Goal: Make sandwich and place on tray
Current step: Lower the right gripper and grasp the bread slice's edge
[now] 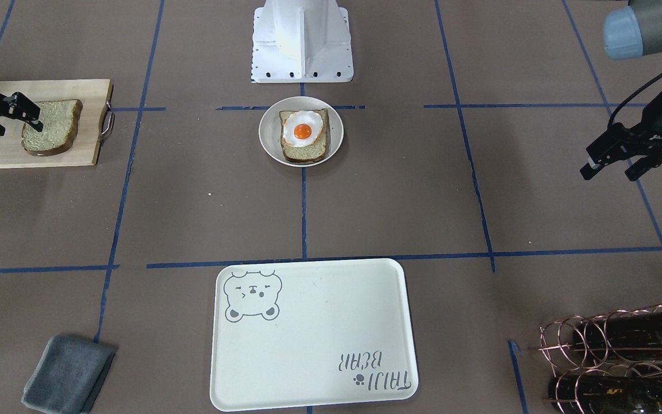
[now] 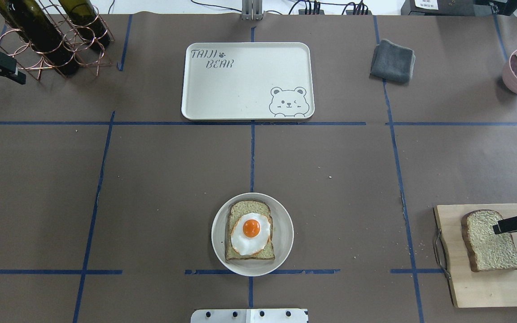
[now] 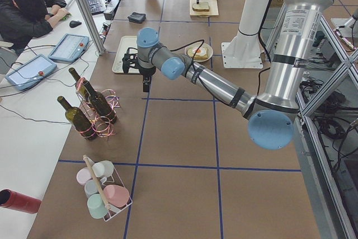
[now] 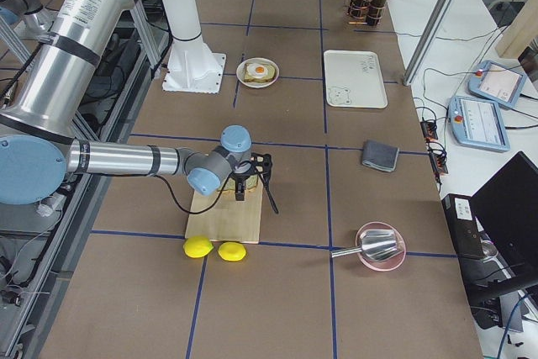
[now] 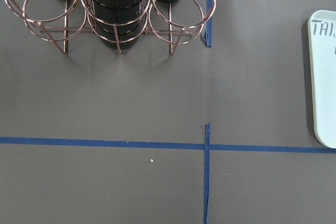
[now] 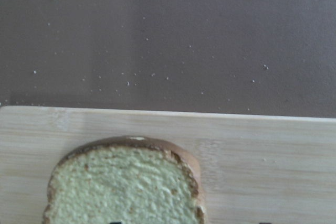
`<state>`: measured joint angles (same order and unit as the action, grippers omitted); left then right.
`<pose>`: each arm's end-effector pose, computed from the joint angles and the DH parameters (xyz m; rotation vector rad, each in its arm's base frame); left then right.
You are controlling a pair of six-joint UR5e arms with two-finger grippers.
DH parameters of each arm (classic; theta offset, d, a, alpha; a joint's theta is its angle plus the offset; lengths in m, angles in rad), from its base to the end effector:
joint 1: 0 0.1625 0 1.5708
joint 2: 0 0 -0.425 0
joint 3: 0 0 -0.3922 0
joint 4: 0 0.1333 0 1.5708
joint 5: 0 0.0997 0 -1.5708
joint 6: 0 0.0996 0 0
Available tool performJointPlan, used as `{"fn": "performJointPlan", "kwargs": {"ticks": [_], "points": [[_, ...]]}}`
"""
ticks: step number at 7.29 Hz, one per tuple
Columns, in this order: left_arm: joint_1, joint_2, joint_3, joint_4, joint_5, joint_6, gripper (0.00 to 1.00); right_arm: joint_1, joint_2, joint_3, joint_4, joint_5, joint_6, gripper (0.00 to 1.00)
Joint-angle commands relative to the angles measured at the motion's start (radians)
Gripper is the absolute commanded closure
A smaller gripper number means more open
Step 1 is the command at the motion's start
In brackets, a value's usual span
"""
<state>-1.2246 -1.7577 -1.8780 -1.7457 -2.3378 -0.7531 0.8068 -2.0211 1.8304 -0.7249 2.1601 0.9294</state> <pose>0.1252 -0.5363 0.3885 0.1561 0.9586 -0.1180 -0.1718 -0.2919 0.6244 -0.0041 -0.8511 -0.0377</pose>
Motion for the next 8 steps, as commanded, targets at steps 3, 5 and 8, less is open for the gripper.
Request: {"fn": "performJointPlan", "kwargs": {"ticks": [3,5,8], "points": [[-0.001,0.000,-0.004,0.000,0.000,0.000,0.00,-0.040,-0.019,0.000,0.015,-0.005,0.002,0.24],[-0.001,0.001,-0.006,0.000,0.000,0.000,0.00,-0.052,-0.018,-0.002,0.015,-0.006,0.002,0.25],[-0.001,-0.003,-0.007,0.003,0.002,0.000,0.00,-0.060,-0.018,-0.005,0.012,-0.005,0.002,0.71]]}}
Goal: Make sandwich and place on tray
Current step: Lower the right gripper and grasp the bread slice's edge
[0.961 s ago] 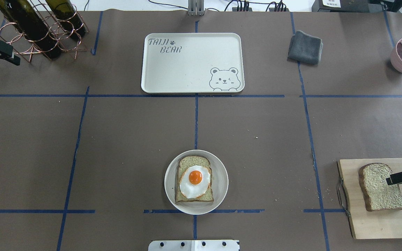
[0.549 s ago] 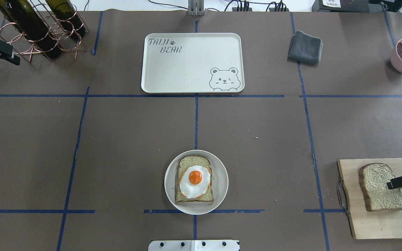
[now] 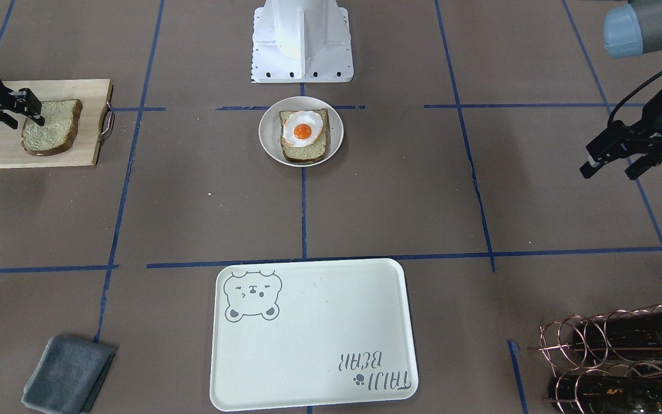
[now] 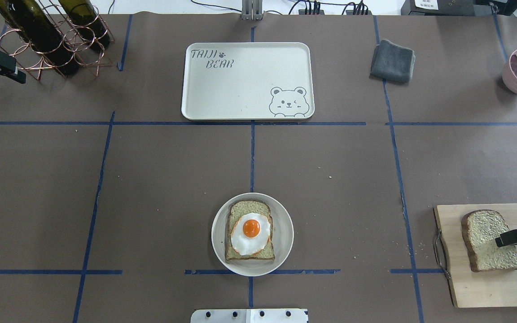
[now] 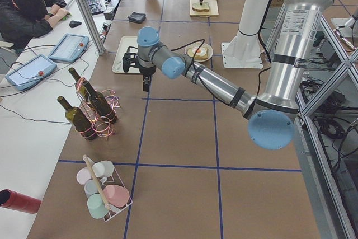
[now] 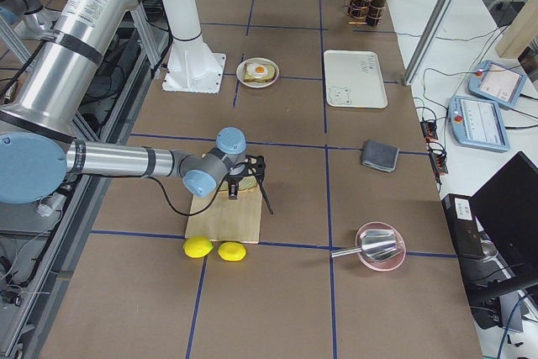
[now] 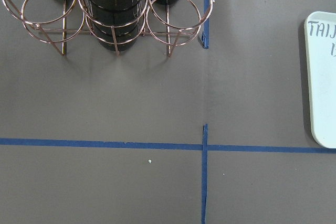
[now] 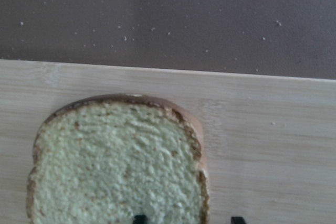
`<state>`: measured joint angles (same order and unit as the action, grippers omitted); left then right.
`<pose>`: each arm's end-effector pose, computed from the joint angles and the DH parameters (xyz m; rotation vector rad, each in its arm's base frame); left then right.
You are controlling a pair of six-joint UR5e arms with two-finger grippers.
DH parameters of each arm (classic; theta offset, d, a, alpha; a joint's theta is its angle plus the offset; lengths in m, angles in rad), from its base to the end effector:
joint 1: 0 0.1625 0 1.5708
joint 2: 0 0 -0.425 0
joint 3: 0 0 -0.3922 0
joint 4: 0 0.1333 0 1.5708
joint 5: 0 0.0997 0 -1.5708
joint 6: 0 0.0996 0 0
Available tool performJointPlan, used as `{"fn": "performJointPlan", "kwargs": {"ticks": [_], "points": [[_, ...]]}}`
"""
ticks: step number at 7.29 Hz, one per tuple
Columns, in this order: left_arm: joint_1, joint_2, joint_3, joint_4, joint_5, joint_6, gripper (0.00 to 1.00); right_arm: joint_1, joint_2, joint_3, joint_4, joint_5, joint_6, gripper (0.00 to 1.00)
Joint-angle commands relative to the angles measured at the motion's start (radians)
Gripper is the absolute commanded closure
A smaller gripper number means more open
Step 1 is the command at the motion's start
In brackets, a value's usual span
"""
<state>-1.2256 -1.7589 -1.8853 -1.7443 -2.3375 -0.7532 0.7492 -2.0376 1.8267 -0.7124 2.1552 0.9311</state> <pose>0.1243 -0.5353 0.3846 0.1628 0.9612 -0.1162 -0.1823 -0.2766 0.6303 -0.0307 -0.8427 -0.0862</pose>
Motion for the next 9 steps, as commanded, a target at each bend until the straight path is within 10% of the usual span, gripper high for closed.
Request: {"fn": "performJointPlan", "kwargs": {"ticks": [1,9], "points": [[0.000,-0.002,-0.002,0.002,0.001,0.000,0.00,-0.001,-0.001,0.000,0.005,0.003,0.000,0.99],[0.000,-0.004,0.000,0.002,0.004,0.000,0.00,0.089,0.020,0.113,0.007,0.107,-0.001,1.00]]}}
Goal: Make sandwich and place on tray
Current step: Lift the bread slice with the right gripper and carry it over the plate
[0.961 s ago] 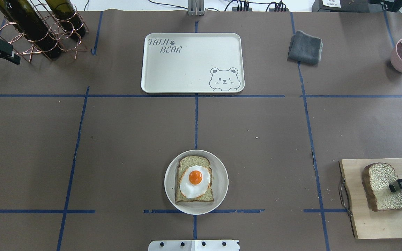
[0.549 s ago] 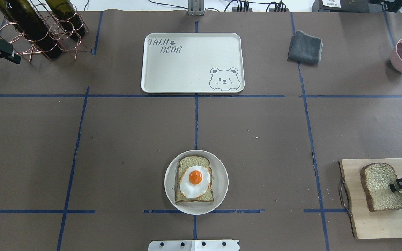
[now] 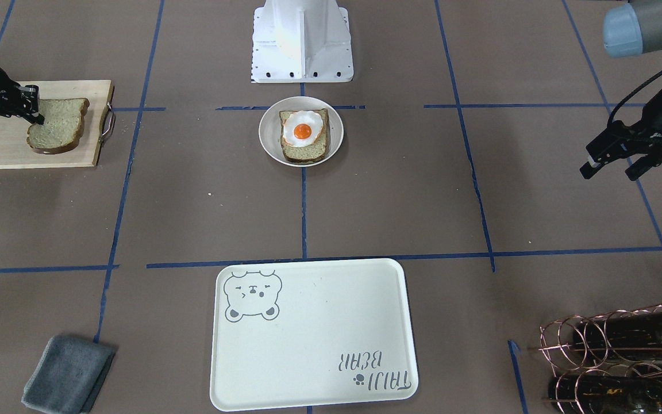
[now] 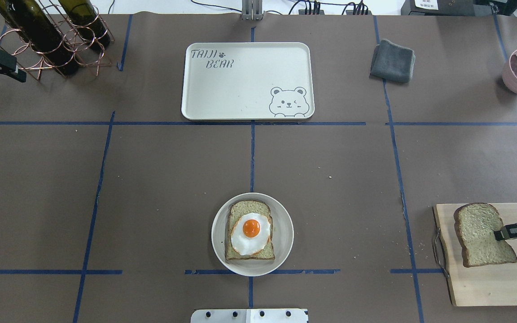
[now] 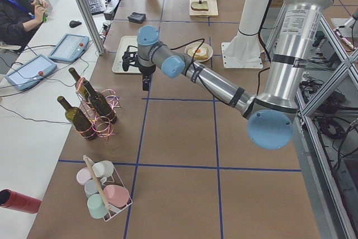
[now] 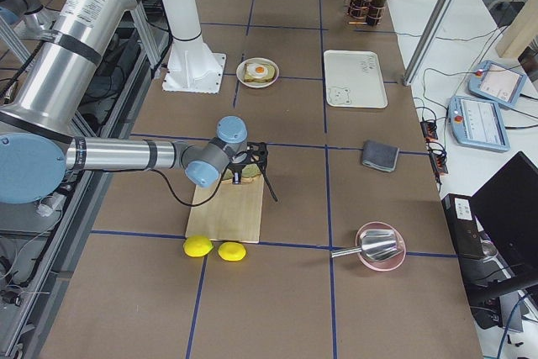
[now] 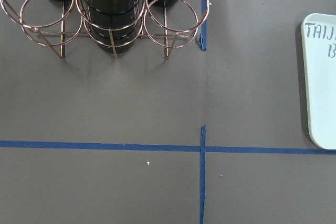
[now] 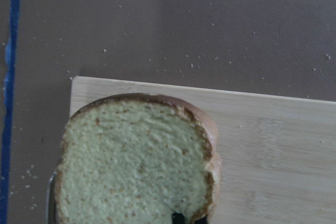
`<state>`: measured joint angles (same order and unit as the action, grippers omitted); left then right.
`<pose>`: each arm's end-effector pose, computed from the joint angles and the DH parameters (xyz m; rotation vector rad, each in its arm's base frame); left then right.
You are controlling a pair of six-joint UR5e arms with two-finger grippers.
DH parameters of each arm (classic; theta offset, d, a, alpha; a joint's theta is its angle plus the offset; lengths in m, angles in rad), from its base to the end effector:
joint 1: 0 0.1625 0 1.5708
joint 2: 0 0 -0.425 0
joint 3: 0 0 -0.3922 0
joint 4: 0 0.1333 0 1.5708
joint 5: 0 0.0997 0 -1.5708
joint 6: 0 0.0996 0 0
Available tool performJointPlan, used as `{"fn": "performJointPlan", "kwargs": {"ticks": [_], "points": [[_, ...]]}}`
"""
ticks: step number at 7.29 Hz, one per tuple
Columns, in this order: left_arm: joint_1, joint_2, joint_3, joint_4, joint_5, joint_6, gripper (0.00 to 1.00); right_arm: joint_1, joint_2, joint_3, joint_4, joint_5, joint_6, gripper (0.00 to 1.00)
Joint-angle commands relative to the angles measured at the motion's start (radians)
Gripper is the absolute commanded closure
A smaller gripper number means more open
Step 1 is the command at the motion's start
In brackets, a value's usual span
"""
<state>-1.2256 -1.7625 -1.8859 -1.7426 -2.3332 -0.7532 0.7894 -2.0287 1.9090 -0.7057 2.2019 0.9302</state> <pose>0.1243 -0.5363 0.3828 0.1674 0.9589 -0.1168 -0.1790 -0.2863 0.5820 0.0180 -0.9359 -0.0973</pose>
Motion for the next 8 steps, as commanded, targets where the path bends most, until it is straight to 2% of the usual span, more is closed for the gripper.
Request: {"fn": "performJointPlan", "kwargs": {"ticks": [1,2,3,4,6,8], "points": [[0.000,0.000,0.002,0.000,0.000,0.000,0.00,0.094,0.053,0.048,0.000,0.120,0.001,1.00],[0.002,-0.002,0.004,-0.002,-0.002,0.000,0.00,0.102,0.109,0.057,-0.007,0.143,0.006,1.00],[0.020,-0.002,0.004,-0.005,0.000,0.002,0.00,0.099,0.211,0.058,-0.035,0.154,0.103,1.00],[0.073,-0.002,0.001,-0.008,0.005,-0.005,0.00,0.090,0.349,0.058,-0.128,0.154,0.198,1.00],[0.161,-0.012,0.008,-0.121,0.008,-0.160,0.00,0.019,0.601,0.061,-0.394,0.136,0.223,1.00],[0.239,-0.015,-0.001,-0.147,0.034,-0.260,0.00,-0.098,0.816,0.059,-0.606,0.058,0.278,1.00]]}}
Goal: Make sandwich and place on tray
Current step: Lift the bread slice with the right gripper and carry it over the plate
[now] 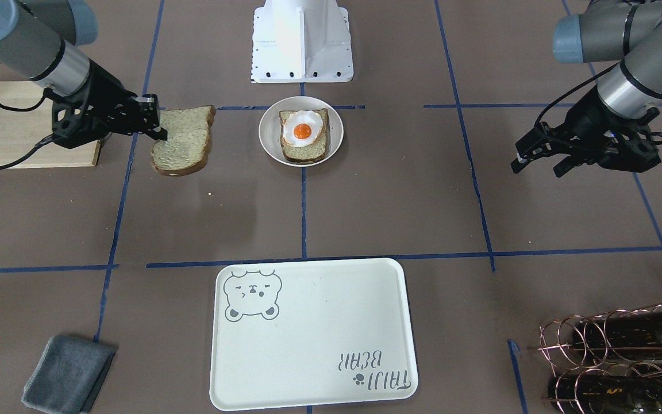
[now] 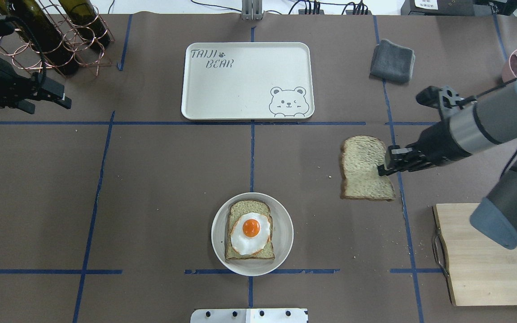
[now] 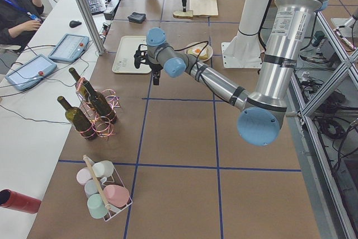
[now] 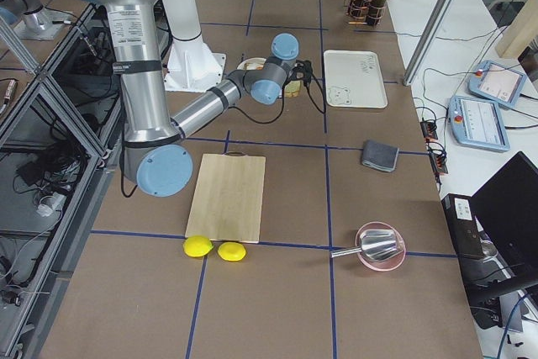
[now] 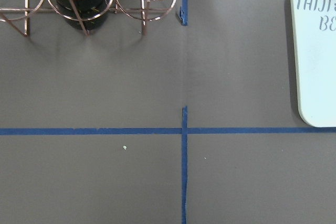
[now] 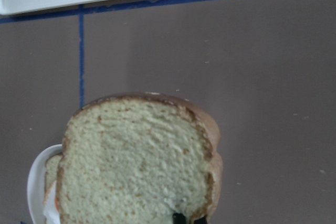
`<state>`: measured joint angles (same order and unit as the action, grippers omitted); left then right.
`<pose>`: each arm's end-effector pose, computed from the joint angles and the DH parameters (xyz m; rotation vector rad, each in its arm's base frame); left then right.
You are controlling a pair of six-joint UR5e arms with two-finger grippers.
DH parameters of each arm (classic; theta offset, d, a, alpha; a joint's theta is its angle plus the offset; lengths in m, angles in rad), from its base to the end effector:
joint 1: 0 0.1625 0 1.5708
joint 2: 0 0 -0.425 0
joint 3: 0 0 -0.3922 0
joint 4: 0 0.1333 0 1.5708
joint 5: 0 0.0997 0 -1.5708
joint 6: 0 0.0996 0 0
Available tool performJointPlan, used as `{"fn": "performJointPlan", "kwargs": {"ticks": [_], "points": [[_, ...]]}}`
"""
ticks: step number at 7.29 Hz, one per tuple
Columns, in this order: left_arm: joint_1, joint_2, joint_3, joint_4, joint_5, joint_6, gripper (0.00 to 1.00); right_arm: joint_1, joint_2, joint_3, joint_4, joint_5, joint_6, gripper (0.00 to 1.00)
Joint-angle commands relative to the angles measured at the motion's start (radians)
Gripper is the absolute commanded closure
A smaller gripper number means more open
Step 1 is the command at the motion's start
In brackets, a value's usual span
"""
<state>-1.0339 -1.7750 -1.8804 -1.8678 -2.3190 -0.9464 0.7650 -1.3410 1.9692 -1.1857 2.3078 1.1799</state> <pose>0.2247 -0.5056 0.3639 0.0918 1.0377 -0.0687 -0.3360 -0.4145 0.3003 -0.0350 -1.1678 -0.0425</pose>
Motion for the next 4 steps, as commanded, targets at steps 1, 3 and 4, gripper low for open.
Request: {"fn": "performJointPlan", "kwargs": {"ticks": [1,3,4], "points": [[0.070,-0.009,-0.002,-0.054,0.045,-0.110,0.00,-0.167,0.188,-0.007,-0.187,-0.145,0.030,1.00],[0.087,-0.017,0.003,-0.067,0.047,-0.146,0.00,-0.310,0.247,-0.044,-0.229,-0.290,0.073,1.00],[0.094,-0.018,0.001,-0.067,0.047,-0.146,0.00,-0.346,0.296,-0.102,-0.229,-0.347,0.073,1.00]]}}
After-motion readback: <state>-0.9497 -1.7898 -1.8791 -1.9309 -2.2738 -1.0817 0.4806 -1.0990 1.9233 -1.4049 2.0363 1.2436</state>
